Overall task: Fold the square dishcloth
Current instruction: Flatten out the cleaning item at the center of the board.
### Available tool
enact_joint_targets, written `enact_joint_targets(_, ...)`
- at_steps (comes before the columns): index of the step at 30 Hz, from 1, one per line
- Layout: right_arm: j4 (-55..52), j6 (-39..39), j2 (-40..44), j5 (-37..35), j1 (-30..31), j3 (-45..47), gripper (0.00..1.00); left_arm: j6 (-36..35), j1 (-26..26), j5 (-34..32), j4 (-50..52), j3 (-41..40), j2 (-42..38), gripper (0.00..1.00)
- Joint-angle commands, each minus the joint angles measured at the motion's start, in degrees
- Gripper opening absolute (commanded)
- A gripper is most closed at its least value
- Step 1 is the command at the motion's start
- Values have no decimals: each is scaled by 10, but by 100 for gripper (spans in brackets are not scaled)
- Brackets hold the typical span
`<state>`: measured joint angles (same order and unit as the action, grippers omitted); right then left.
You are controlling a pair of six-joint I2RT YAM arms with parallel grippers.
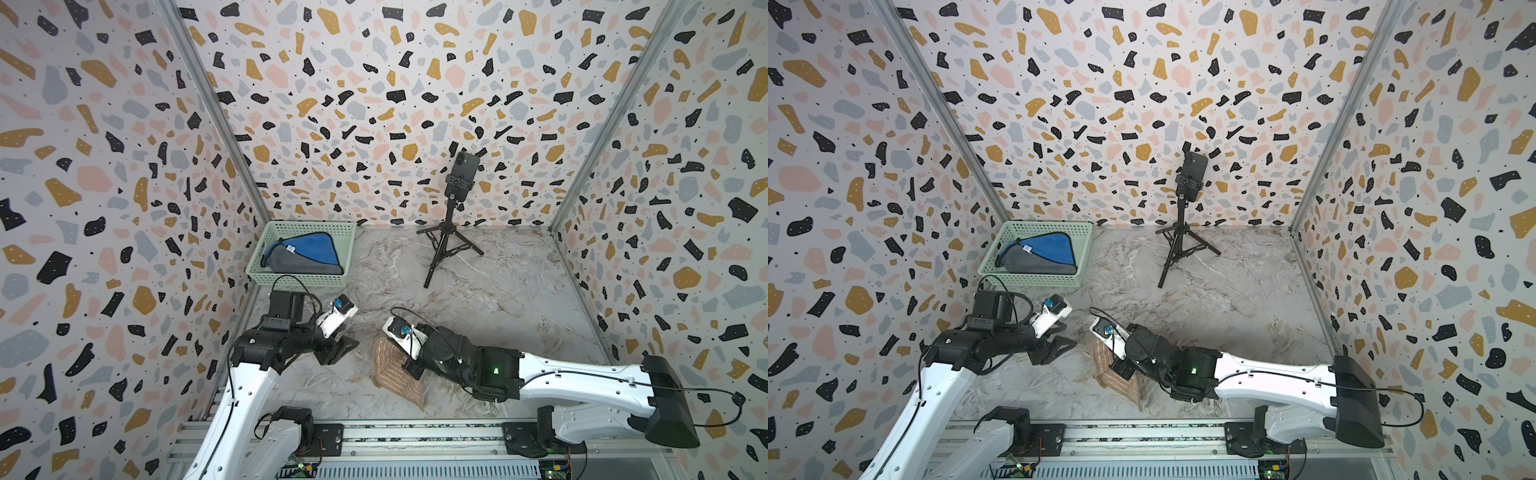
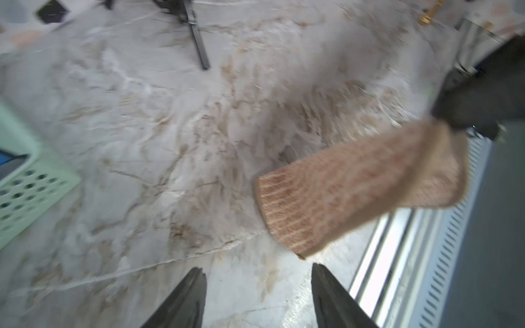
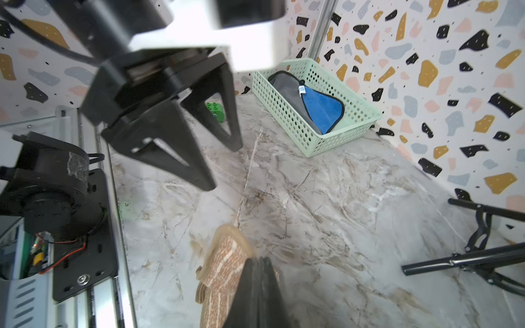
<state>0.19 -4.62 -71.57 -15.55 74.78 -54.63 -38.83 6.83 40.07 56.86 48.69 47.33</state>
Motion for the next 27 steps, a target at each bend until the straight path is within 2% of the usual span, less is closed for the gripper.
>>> enact_joint_targets(1, -23, -55, 30, 42, -20, -1, 0, -197, 1, 125, 115, -35, -17, 65)
enact_joint_targets(3, -32, -80, 35, 38, -29, -7, 0, -192, 8, 154, 70, -64, -39, 66)
enact_joint_targets(5, -44, -104, 41, 33, -35, -11, 0, -151, 26, 157, -8, -98, -70, 69)
enact_joint_targets(8, -51, -133, 51, 3, -43, -12, 0, -84, 65, 100, -155, -158, -93, 72)
enact_joint_targets(11, -56, -152, 60, -11, -56, -3, 0, -59, 98, 10, -239, -183, -50, 72)
enact_joint_targets(14, -56, -171, 68, -10, -72, 14, 0, -59, 157, -78, -279, -192, -7, 75)
enact_joint_targets(18, -55, -186, 81, -6, -96, 43, 0, -32, 230, -151, -336, -192, 46, 78)
enact_joint_targets(20, -49, -192, 91, 0, -107, 61, 0, -9, 249, -186, -388, -187, 80, 79)
enact_joint_targets(23, -38, -195, 109, 4, -114, 85, 0, 21, 256, -211, -433, -161, 148, 80)
enact_joint_targets(27, -36, -196, 131, 8, -121, 104, 0, 15, 265, -174, -423, -122, 212, 81)
